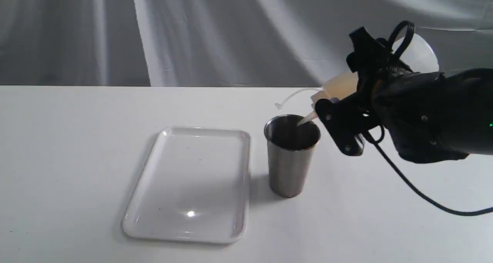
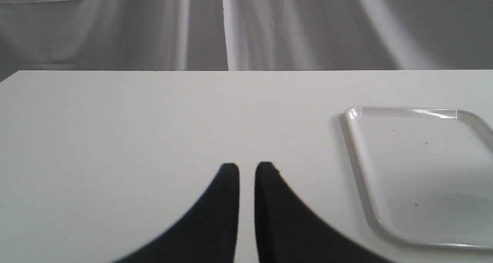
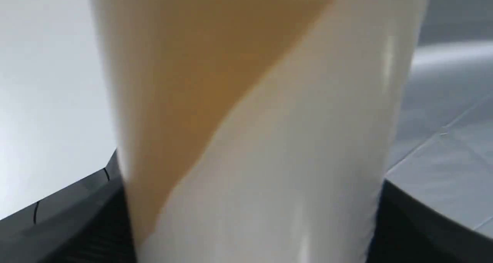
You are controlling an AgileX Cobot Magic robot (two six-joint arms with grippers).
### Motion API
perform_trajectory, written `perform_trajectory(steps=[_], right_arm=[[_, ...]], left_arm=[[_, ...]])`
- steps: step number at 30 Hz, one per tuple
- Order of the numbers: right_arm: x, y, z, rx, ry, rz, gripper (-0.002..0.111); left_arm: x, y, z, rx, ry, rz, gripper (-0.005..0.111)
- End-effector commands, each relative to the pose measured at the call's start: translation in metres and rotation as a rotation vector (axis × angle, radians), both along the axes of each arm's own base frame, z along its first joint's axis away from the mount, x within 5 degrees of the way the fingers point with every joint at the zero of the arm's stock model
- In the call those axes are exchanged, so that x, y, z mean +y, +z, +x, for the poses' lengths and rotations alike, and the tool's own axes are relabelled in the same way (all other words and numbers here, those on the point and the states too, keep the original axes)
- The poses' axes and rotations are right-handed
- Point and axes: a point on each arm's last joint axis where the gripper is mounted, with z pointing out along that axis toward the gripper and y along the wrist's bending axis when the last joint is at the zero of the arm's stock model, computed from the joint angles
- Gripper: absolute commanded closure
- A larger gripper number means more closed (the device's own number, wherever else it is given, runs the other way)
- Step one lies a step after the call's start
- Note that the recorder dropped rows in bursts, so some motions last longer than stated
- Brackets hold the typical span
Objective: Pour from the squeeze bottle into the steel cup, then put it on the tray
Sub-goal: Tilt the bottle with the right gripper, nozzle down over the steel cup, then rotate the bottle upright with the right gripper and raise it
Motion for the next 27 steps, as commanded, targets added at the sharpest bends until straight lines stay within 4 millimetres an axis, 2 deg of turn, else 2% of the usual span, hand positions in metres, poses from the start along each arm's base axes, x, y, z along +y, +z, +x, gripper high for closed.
perform_trajectory(steps=[1,10,27], right_arm=[[-0.0010,0.0085,0.0002,-0.031,-0.004,-0.017,0.108],[-0.0013,0.0087,0.0001,-0.040,-0.015,-0.002,0.108],[-0.0015,0.0089,0.0001,-0.187,-0.160,0.361,0.108]], left_arm=[[-0.0001,-0.0007,0.0001,-0.005,-0.001,-0.005,0.098],[-0.0001,-0.0007,0.0001,-0.005,-0.002,-0.001,0.098],[-0.0001,-0.0007,0.0001,-0.005,-0.001,-0.004,0.098]])
